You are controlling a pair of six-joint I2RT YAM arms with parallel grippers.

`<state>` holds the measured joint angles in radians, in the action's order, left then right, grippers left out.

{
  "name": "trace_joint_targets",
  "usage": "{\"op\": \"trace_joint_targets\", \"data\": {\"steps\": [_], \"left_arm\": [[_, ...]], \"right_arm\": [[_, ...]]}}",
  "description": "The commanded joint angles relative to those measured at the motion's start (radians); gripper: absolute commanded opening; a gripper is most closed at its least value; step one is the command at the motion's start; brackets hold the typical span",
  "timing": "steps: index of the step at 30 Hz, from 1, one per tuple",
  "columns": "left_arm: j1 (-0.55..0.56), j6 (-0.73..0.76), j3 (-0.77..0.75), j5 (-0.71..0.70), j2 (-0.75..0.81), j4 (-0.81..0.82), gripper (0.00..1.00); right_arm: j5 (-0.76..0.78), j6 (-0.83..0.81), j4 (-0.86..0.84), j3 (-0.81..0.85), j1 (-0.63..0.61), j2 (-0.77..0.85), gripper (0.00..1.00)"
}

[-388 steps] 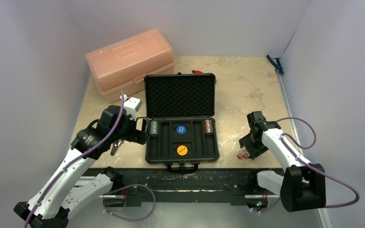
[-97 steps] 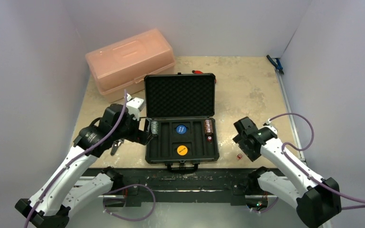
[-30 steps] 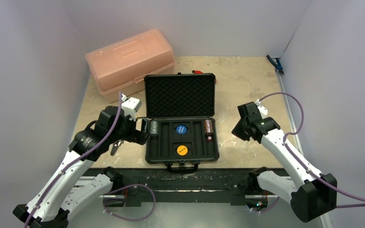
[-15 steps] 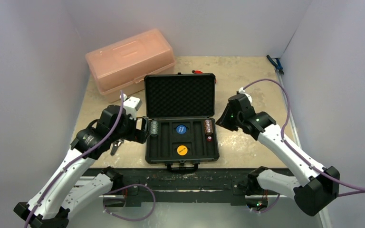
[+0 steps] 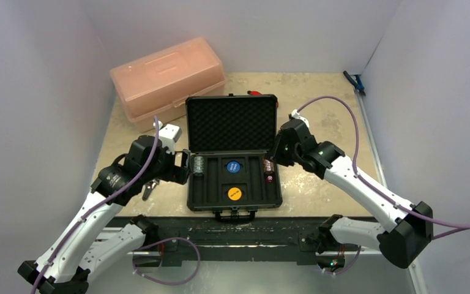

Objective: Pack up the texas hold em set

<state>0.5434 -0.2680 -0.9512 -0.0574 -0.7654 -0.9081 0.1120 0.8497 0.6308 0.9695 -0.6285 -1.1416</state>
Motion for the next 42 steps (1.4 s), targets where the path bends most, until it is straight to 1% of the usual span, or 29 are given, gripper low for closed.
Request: {"op": "trace_joint_targets", "data": {"steps": [1, 13, 24, 33, 37, 42], "left_arm": [[-0.008, 0.016, -0.007, -0.029, -0.001, 0.004, 0.89], [-0.014, 0.003, -0.014, -0.104, 0.034, -0.007, 0.89], [-0.022, -0.017, -0.015, -0.207, 0.130, -0.011, 0.89], [-0.035, -0.035, -0.012, -0.276, 0.212, -0.011, 0.93], [-0.043, -0.045, -0.011, -0.322, 0.247, -0.017, 0.96], [-0.046, -0.049, -0.005, -0.336, 0.266, -0.020, 1.00]], "right_arm": [[-0.007, -0.016, -0.078, 0.074, -0.060, -0.029, 0.00], [-0.029, -0.010, -0.139, 0.228, -0.220, -0.220, 0.00], [-0.031, 0.002, -0.181, 0.377, -0.358, -0.422, 0.00], [-0.034, -0.010, -0.172, 0.495, -0.419, -0.572, 0.00], [-0.031, -0.012, -0.161, 0.536, -0.436, -0.626, 0.00], [-0.028, -0.015, -0.153, 0.568, -0.451, -0.680, 0.00]]}}
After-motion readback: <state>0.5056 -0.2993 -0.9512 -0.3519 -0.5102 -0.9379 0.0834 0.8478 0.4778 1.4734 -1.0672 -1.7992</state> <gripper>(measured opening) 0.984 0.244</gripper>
